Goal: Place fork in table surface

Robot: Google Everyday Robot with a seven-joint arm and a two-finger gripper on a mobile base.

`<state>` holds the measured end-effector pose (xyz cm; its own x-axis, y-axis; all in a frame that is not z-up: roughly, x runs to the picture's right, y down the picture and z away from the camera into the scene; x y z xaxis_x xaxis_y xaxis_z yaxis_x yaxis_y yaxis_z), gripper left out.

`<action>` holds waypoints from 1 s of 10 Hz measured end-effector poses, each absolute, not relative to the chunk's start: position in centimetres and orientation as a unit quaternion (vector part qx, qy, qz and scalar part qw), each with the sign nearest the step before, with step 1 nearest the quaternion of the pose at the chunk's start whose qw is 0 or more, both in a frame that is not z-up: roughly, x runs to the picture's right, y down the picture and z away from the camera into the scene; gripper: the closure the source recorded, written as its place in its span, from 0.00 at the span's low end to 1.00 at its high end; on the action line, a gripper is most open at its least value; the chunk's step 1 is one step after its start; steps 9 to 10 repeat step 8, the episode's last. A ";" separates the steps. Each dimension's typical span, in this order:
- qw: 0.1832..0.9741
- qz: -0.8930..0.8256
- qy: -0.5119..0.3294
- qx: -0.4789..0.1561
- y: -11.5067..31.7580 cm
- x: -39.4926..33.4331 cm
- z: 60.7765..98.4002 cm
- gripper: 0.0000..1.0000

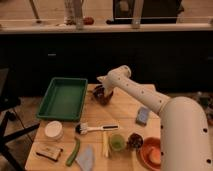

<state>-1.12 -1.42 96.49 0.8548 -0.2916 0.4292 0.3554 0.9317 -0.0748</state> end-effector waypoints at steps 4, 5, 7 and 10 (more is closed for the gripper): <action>0.959 -0.171 -0.213 -0.078 -1.4 -0.9 96.7 0.56; 0.958 -0.172 -0.215 -0.078 -1.4 -0.9 96.7 0.68; 0.958 -0.172 -0.217 -0.078 -1.4 -0.9 96.6 0.88; 0.958 -0.172 -0.217 -0.078 -1.4 -0.7 96.6 0.97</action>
